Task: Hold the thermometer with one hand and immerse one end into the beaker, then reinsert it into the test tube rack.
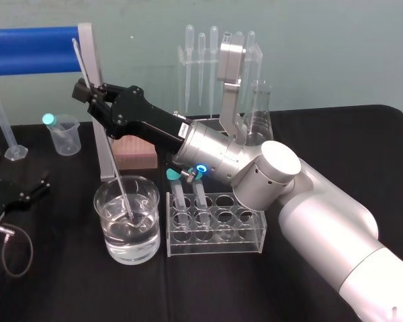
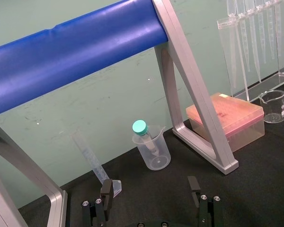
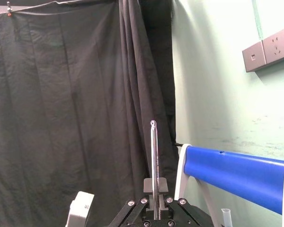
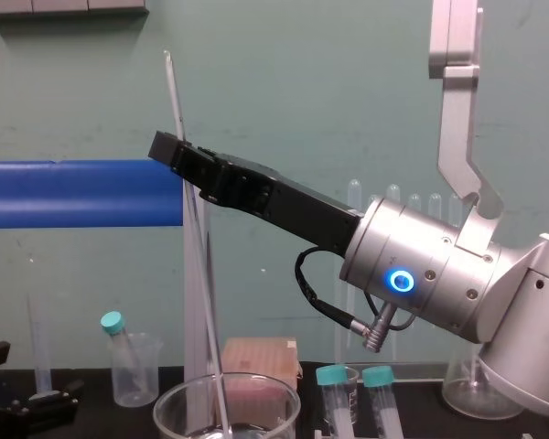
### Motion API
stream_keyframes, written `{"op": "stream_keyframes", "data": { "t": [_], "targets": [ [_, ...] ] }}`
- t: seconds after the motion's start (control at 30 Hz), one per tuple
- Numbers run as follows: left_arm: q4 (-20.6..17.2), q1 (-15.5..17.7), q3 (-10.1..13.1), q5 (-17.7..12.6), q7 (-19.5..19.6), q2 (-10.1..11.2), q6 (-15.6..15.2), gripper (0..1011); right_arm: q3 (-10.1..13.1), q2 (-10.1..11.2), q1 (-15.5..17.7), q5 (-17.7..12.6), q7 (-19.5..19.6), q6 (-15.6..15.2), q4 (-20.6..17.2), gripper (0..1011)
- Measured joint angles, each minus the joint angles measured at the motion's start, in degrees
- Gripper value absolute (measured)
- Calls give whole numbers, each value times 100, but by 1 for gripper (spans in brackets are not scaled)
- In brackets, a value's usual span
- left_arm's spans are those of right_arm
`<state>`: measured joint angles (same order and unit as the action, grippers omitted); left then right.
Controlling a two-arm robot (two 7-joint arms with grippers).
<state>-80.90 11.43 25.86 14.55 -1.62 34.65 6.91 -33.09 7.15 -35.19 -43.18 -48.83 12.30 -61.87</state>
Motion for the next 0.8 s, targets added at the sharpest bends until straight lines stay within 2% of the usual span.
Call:
{"op": "stream_keyframes", "data": {
  "t": [0.8],
  "targets": [
    [0, 0, 0, 0, 0, 0, 0, 1008, 0, 0, 0, 0, 0, 0, 0, 57]
  ]
}}
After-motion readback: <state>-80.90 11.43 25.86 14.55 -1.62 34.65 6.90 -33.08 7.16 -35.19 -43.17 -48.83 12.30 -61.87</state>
